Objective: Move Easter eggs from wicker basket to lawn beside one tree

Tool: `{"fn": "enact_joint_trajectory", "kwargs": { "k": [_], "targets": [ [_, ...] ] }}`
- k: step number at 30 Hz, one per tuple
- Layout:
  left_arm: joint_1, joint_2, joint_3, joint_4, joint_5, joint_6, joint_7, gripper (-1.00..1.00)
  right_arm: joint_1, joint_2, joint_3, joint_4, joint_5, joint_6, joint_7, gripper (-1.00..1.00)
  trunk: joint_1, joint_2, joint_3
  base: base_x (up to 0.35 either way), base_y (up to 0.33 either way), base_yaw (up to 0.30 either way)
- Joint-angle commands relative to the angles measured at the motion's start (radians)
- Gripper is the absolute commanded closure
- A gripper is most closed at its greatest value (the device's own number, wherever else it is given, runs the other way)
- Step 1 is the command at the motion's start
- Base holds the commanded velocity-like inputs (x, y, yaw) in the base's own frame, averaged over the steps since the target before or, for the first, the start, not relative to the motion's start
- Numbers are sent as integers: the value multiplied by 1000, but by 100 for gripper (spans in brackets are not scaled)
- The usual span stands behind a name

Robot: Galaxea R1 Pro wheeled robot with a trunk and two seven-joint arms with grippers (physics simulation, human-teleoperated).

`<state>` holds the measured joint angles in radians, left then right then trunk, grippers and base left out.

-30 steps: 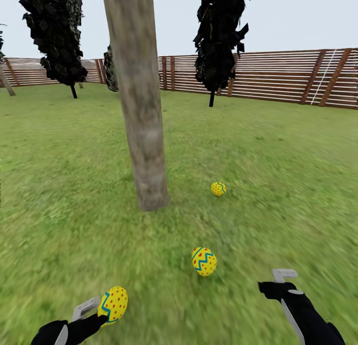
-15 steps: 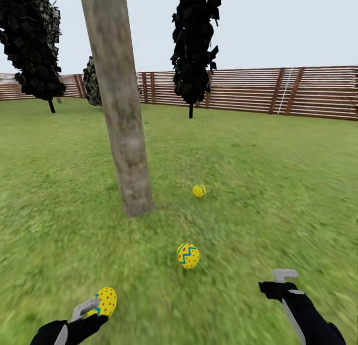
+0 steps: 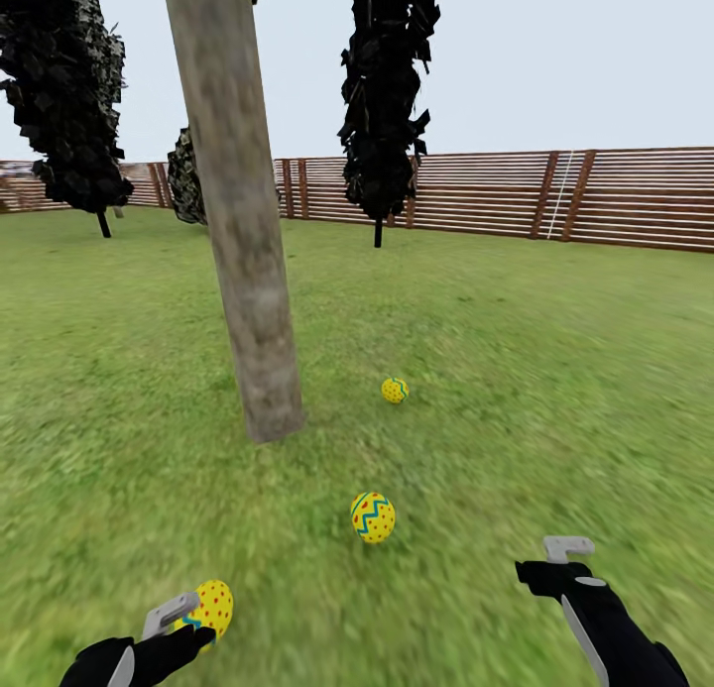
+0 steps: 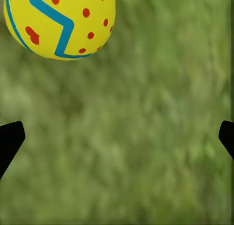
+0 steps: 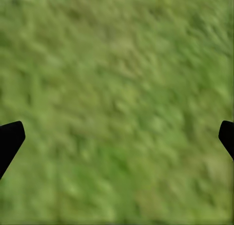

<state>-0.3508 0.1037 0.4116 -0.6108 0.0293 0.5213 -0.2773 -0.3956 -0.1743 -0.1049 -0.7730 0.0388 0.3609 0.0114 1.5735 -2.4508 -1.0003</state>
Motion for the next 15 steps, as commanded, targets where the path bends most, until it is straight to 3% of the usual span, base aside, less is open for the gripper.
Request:
{"fn": "enact_joint_trajectory", "kwargs": {
  "k": [1, 8, 15],
  "targets": [
    [0, -1, 4, -2, 3, 8, -3, -100, 0, 0, -1, -2, 4, 6, 1, -100, -4, 7, 2, -1, 0, 0],
    [0, -1, 3, -2, 3, 7, -3, -100, 0, 1, -1, -2, 4, 6, 1, -100, -31, 56, 24, 0, 0, -16],
    [0, -1, 5, -3, 3, 6, -3, -100, 0, 1, 0, -2, 4, 5, 1, -100, -42, 77, 34, 0, 0, -235]
  ]
}}
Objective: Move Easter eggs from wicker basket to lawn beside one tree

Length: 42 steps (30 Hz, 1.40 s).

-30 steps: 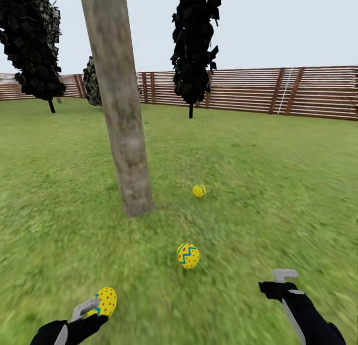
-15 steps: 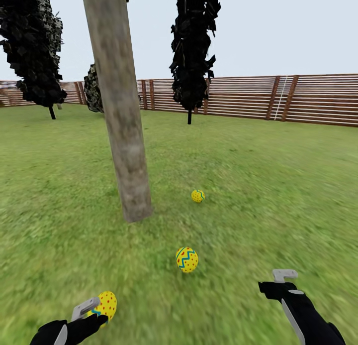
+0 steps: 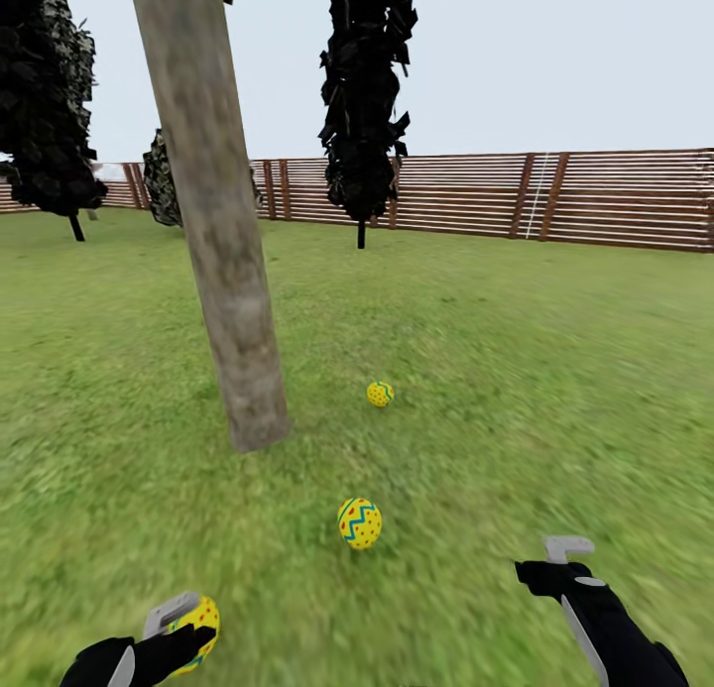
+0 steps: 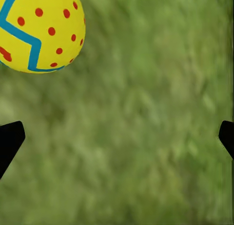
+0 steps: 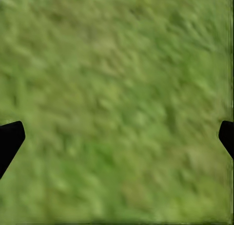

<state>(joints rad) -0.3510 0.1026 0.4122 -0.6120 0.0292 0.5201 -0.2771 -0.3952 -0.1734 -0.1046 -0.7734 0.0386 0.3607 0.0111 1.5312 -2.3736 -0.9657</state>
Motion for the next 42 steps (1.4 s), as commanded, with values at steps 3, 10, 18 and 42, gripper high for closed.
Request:
{"fn": "enact_joint_trajectory", "kwargs": {
  "k": [3, 10, 18, 42],
  "targets": [
    [0, -1, 4, 0, 3, 8, -4, -100, -1, 0, -1, -1, 4, 6, 1, -100, 0, 0, -1, 0, 0, -275],
    [0, -1, 1, 1, 2, 8, -4, -100, -1, 0, -1, -1, 4, 6, 1, -100, -19, 35, 15, 0, 0, -199],
    [0, -2, -1, 2, -1, 2, -3, -100, -1, 0, -1, -1, 3, 6, 1, -100, -50, 91, 40, 0, 0, -8],
    [0, -1, 2, 3, 1, -64, 0, -100, -1, 1, 0, 0, 3, 5, 1, -100, -142, 259, 115, -97, 0, -21]
  ]
}}
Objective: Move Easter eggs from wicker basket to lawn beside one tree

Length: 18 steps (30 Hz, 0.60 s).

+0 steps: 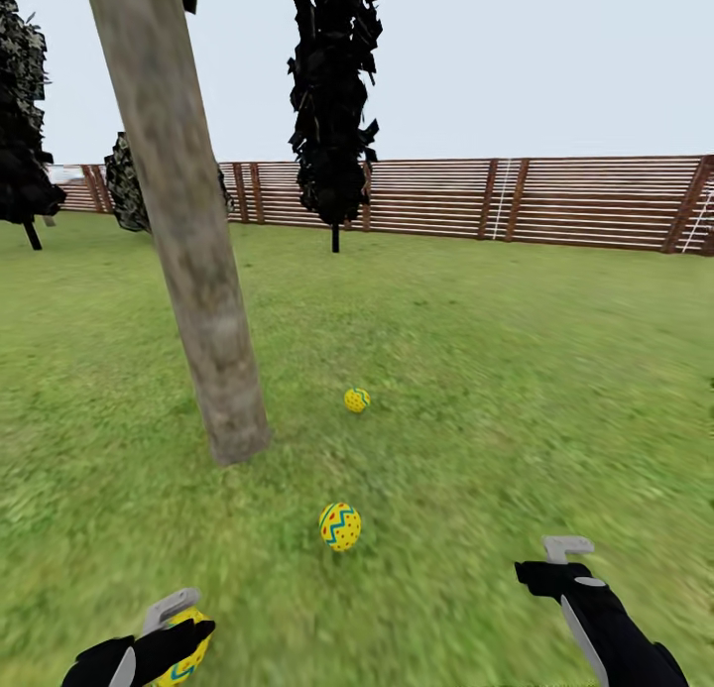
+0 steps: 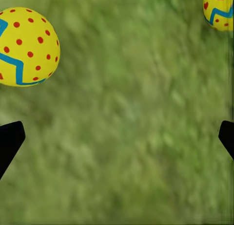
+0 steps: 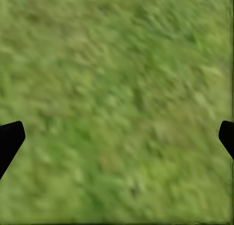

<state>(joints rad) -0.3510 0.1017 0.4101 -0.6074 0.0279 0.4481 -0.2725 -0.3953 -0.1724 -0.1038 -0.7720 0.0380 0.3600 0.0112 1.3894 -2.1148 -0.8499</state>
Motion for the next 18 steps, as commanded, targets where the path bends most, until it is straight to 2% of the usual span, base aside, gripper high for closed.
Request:
{"fn": "enact_joint_trajectory", "kwargs": {
  "k": [1, 7, 18],
  "targets": [
    [0, 0, 4, -2, 3, 8, -5, -100, 0, 0, -1, -1, 4, 6, 1, -100, -4, 7, 2, 0, 0, -245],
    [0, 0, 4, -1, 3, 8, -5, -100, 0, 0, -1, -1, 4, 7, 1, -100, -27, 49, 21, 0, 0, -242],
    [0, -2, 4, 0, 3, 8, -5, -100, 0, -1, -1, -1, 3, 7, 2, -100, -69, 126, 56, 0, 0, -22]
  ]
}}
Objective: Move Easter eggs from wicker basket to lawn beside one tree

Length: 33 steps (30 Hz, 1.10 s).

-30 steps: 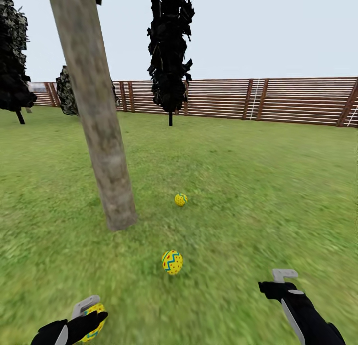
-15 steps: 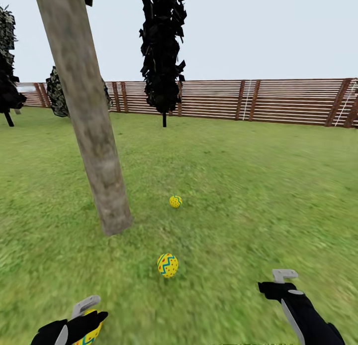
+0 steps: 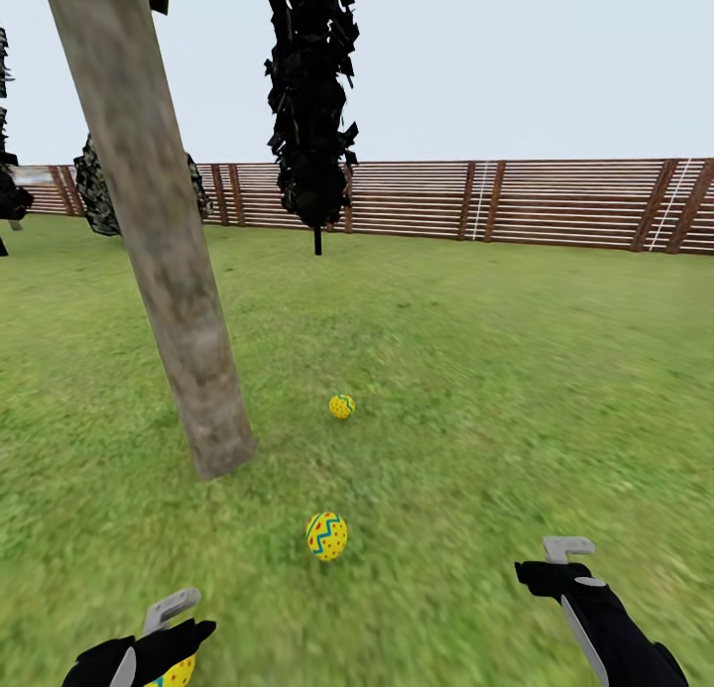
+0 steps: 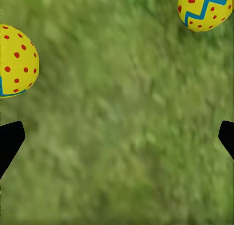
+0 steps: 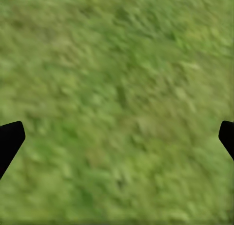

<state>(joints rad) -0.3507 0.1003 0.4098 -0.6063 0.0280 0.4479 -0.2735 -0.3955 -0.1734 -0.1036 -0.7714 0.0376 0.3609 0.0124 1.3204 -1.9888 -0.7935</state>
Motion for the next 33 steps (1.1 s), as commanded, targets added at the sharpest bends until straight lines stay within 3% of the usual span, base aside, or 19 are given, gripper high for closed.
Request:
{"fn": "enact_joint_trajectory", "kwargs": {
  "k": [1, 11, 22, 33],
  "targets": [
    [-1, -1, 4, -1, 3, 8, -4, -100, 0, 0, -1, -2, 4, 6, 1, -100, -4, 7, 2, 0, 0, 0],
    [-1, -1, 6, -1, 3, 8, -3, -100, 0, 0, -1, -2, 5, 6, 1, -100, -42, 77, 34, 0, 0, -6],
    [-1, -1, 6, 0, 3, 8, -3, -100, 0, 2, -1, -2, 5, 6, 1, -100, -85, 154, 68, 0, 0, -218],
    [-1, -1, 6, 0, 4, 8, -3, -100, 0, 1, -1, -2, 5, 6, 1, -100, -127, 231, 103, -65, 0, -19]
  ]
}}
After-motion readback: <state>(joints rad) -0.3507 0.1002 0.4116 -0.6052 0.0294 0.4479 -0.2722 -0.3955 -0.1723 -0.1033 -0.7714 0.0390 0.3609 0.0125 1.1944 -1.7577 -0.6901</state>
